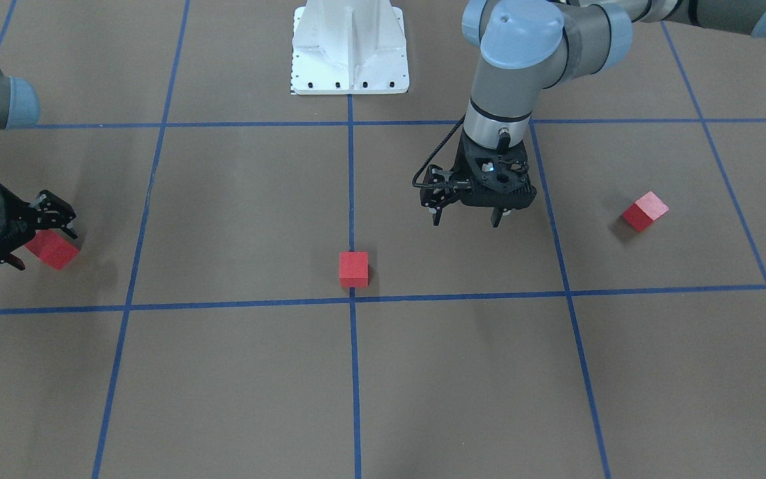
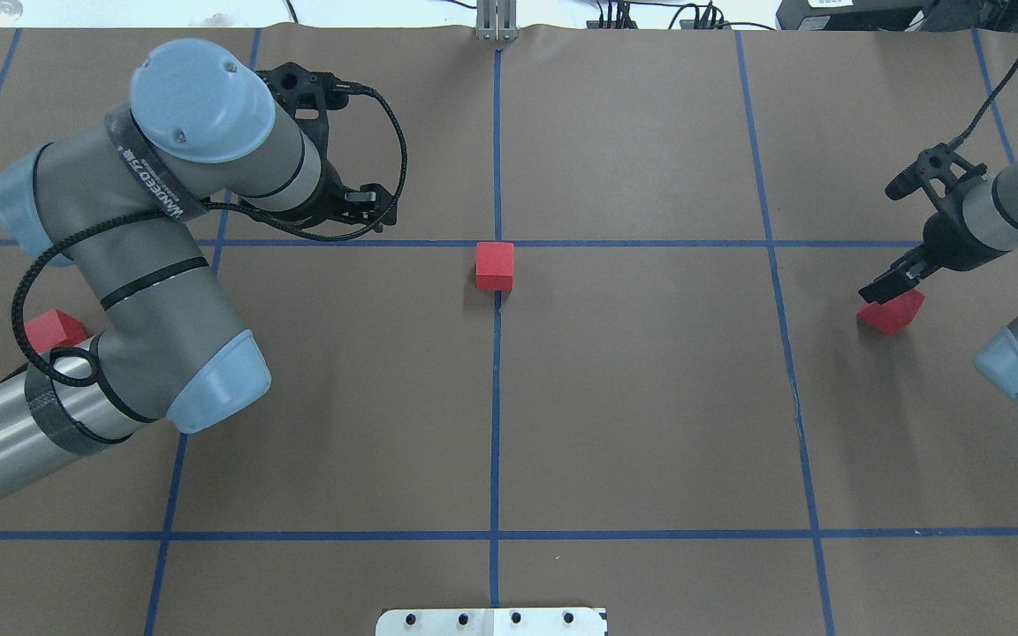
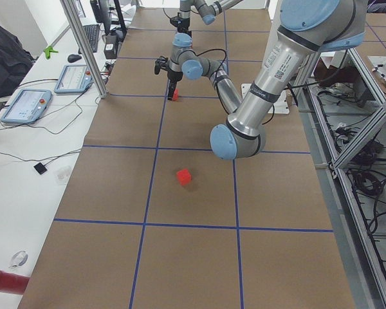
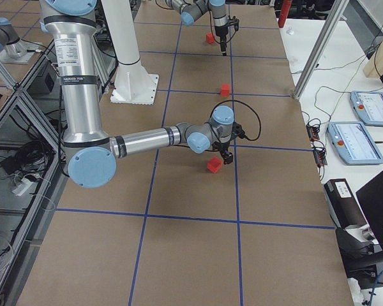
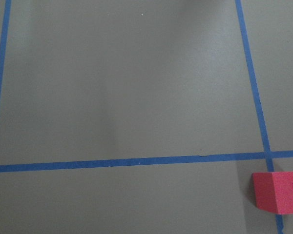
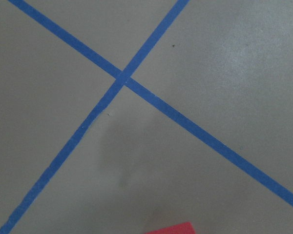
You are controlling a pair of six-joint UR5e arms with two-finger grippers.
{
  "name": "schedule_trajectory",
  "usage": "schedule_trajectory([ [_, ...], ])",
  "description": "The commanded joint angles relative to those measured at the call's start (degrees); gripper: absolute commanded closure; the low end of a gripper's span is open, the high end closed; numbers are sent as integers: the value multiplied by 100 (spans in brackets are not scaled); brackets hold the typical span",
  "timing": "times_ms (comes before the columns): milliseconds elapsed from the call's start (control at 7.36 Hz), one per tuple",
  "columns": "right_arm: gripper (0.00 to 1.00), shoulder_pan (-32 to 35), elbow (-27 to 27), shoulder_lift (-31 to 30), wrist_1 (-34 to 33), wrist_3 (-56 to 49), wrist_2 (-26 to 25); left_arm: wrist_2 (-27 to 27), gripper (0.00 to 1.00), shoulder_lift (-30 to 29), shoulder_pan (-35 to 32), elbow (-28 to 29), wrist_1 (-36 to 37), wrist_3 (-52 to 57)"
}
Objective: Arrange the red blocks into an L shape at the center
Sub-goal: 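Lower the right gripper onto the farthest red cube and grasp it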
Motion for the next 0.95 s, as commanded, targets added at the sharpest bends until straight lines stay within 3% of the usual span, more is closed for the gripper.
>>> schedule_trajectory([
  [0,1,-74,-173,-2,3,8,9,-1,0,0,6,25,-16,4],
  [815,1,-303,-271,-221,12,8,9,-1,0,9,6,25,-25,13],
])
